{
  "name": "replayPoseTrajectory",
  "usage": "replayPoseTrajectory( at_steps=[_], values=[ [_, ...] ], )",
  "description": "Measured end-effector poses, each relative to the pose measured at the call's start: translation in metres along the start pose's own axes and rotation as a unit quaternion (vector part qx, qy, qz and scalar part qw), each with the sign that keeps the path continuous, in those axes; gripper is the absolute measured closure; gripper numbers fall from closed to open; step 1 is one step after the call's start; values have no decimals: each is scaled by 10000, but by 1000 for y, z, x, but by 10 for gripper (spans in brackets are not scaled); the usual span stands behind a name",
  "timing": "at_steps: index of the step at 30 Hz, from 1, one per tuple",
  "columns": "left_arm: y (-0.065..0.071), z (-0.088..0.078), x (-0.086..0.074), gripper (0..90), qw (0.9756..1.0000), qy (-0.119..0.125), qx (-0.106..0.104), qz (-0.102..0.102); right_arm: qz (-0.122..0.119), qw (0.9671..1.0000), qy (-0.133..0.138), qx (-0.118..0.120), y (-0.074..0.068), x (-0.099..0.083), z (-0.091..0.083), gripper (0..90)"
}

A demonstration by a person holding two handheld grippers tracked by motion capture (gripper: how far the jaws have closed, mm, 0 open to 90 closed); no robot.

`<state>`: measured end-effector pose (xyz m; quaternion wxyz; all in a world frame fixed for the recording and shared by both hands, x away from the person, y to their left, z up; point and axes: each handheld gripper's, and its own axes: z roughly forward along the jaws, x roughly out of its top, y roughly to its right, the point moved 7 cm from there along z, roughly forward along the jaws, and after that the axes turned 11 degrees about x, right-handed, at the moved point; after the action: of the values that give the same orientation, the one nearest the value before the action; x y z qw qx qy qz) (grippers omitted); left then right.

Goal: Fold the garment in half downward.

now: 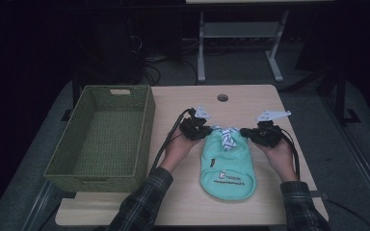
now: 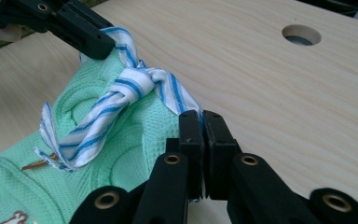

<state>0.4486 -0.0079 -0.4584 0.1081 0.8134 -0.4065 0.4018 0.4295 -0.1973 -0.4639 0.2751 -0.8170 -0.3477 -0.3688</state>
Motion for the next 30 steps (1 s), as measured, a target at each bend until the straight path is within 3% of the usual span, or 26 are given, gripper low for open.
replayPoseTrajectory(
  at_steps=[14, 18, 21, 26, 30],
  values=[
    [-8, -26, 19, 853, 9988, 371, 303, 125, -241, 9994, 243, -88, -9, 24, -9, 875],
    [0, -28, 13, 851, 9985, 346, 301, 301, -309, 9992, 189, -167, -11, 21, -6, 875],
    [5, -29, 7, 850, 9986, 384, 241, 276, -339, 9991, 219, -139, -13, 15, -5, 874],
    [13, -34, 0, 849, 9977, 482, 237, 425, -481, 9985, 182, -184, -19, 7, -6, 873],
    [8, -41, 8, 849, 9968, 617, 312, 405, -554, 9977, 271, -288, -22, 13, -9, 873]
  ],
)
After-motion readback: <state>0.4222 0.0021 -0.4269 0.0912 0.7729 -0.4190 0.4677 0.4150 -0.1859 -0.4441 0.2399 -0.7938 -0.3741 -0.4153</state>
